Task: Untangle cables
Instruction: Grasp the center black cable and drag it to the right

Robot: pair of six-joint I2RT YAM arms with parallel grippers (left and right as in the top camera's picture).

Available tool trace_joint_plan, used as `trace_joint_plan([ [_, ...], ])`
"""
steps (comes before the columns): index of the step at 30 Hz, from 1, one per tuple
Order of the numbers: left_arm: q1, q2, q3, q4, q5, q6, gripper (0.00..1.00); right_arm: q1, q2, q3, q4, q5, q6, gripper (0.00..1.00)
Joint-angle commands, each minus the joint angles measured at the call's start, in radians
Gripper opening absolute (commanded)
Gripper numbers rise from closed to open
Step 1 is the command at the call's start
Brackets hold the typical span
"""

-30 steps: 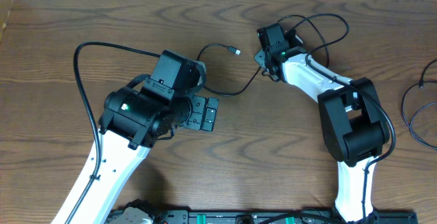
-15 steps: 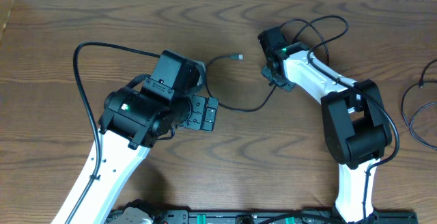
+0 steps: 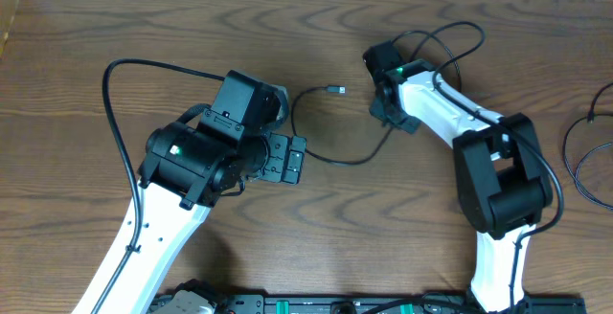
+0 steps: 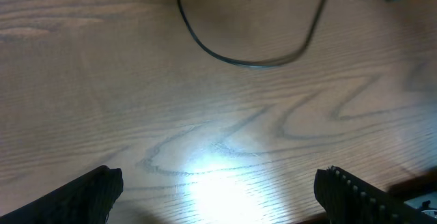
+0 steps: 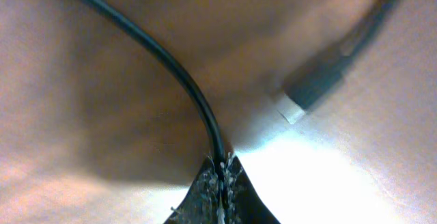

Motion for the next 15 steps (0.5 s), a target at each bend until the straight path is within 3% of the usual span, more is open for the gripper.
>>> trace_joint_plan([
  [1,-0.001,0.000,-0.004,-0.005,0.004,0.002,0.96,-0.055,-0.124,-0.004,-0.050,0.001,-0.160,0.01],
  [5,-0.001,0.000,-0.004,-0.005,0.004,0.002,0.96,-0.137,-0.368,0.061,-0.079,0.016,-0.427,0.01],
  [10,-0.001,0.000,-0.004,-0.005,0.004,0.002,0.96,-0.343,-0.591,0.156,-0.125,0.064,-0.521,0.01],
  [12,-0.001,0.000,-0.004,-0.005,0.004,0.002,0.96,-0.459,-0.650,0.183,-0.126,0.070,-0.542,0.01],
  [15,-0.001,0.000,-0.004,-0.005,0.004,0.002,0.96,-0.792,-0.728,0.206,-0.126,0.037,-0.556,0.01],
])
